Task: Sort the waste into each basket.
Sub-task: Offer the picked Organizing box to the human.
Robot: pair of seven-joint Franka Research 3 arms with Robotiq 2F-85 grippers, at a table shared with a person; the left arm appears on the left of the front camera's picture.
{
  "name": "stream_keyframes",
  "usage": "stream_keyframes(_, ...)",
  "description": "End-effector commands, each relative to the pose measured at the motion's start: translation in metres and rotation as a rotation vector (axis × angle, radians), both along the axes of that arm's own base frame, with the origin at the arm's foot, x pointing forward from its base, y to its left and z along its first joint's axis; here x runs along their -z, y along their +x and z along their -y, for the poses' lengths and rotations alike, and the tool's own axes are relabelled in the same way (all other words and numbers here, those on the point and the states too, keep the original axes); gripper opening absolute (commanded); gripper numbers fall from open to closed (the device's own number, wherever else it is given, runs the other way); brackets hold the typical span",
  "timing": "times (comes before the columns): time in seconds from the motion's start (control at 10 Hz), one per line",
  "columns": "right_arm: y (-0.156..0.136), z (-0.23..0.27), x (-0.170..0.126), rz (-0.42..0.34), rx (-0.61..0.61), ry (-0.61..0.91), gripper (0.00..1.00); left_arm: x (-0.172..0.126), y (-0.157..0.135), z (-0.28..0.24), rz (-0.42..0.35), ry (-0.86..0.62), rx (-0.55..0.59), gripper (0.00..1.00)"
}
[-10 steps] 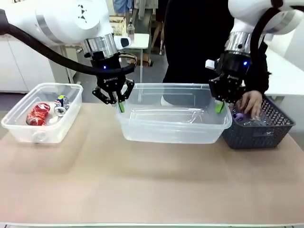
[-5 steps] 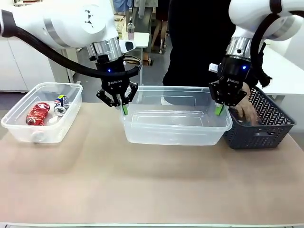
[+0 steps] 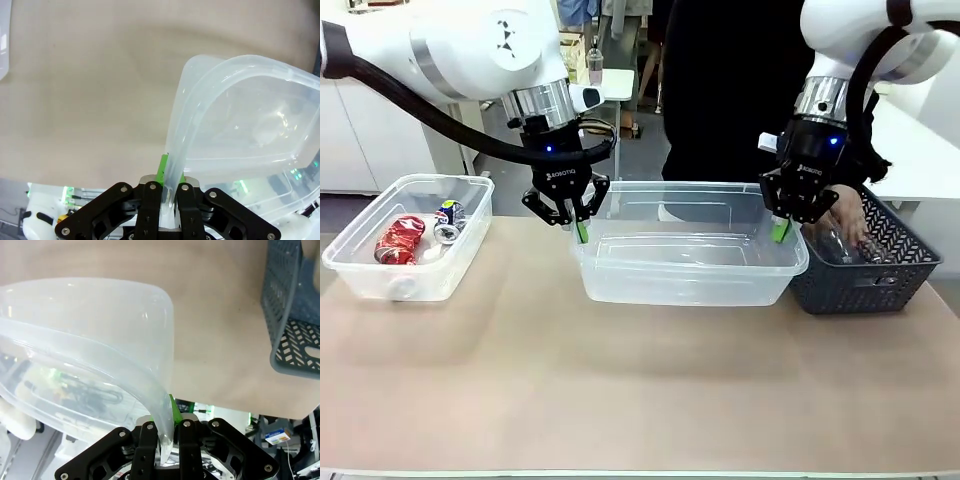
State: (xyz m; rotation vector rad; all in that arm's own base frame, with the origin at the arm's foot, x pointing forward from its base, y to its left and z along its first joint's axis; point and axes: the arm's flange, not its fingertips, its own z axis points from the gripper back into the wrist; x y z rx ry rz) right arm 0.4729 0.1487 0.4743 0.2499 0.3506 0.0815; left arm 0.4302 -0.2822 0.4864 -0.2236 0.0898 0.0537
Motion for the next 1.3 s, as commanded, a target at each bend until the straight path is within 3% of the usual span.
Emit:
stream_keyframes(0.0,-0.0007,0.0014,-0.005,-0.007,-0.033,0.015,0.0,-0.0061,0.0011,-0.0069,0.012,-0.005,-0.016,0.0)
stream_keyframes(1.2,-0.0007,0.0014,-0.005,-0.007,-0.033,0.015,0.0,-0.0061,0.0011,-0.0069,0.012,-0.005,-0.016,0.0)
